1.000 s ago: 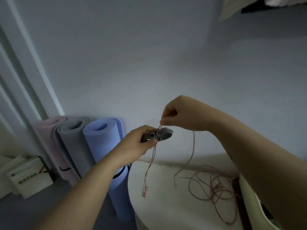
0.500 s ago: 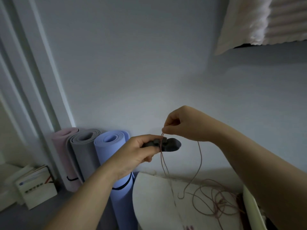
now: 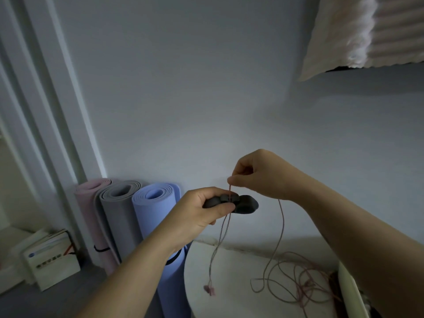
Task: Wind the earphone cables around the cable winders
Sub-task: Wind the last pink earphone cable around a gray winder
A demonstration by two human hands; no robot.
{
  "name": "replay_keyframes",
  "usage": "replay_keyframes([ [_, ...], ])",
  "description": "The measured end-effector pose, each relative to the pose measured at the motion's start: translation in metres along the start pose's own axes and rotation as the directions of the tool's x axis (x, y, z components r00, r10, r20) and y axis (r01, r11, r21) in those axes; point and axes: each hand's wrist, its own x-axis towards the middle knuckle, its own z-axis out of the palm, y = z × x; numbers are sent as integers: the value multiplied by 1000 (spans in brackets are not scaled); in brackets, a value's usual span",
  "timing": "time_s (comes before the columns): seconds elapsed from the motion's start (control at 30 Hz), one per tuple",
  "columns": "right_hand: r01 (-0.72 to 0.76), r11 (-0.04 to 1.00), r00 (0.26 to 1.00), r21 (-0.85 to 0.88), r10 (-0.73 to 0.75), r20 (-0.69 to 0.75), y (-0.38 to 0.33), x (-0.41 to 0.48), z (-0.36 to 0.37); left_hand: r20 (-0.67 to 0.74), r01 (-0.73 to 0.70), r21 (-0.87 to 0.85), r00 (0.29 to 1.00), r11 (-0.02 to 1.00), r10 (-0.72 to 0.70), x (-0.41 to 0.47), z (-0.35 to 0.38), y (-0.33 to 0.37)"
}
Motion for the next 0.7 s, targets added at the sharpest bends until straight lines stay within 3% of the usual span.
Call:
replay_keyframes([
  [0.2,25,997,983,70,-12,-181,3,13,2,-47,-21,9,999,1000,22,8,-5,6],
  [0.43,100,984,874,150,-15,-486,-2,36,-12,-5,-83,149,996,985,85,16,-7,13],
  [0.7,142,985,873,98,-78,-481,-8,54,-23,47,-42,79,998,996,39,8,7,-1],
])
